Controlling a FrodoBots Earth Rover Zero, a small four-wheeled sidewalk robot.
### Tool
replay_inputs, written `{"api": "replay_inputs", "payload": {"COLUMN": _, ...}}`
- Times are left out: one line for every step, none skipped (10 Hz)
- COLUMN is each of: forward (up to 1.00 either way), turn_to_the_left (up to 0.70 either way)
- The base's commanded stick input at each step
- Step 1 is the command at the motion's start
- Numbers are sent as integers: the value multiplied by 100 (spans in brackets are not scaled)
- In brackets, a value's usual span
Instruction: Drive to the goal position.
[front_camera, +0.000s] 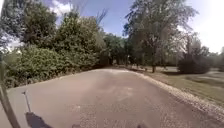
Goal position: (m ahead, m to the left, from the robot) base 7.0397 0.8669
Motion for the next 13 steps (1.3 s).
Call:
{"api": "replay_inputs", "payload": {"forward": 70, "turn_to_the_left": 0}}
{"api": "replay_inputs", "payload": {"forward": 70, "turn_to_the_left": 0}}
{"api": "replay_inputs", "payload": {"forward": 70, "turn_to_the_left": 0}}
{"api": "replay_inputs", "payload": {"forward": 70, "turn_to_the_left": 0}}
{"api": "replay_inputs", "payload": {"forward": 70, "turn_to_the_left": 0}}
{"api": "replay_inputs", "payload": {"forward": 70, "turn_to_the_left": 0}}
{"api": "replay_inputs", "payload": {"forward": 70, "turn_to_the_left": 0}}
{"api": "replay_inputs", "payload": {"forward": 70, "turn_to_the_left": 0}}
{"api": "replay_inputs", "payload": {"forward": 70, "turn_to_the_left": 0}}
{"api": "replay_inputs", "payload": {"forward": 70, "turn_to_the_left": 0}}
{"api": "replay_inputs", "payload": {"forward": 70, "turn_to_the_left": 0}}
{"api": "replay_inputs", "payload": {"forward": 70, "turn_to_the_left": 0}}
{"api": "replay_inputs", "payload": {"forward": 70, "turn_to_the_left": 0}}
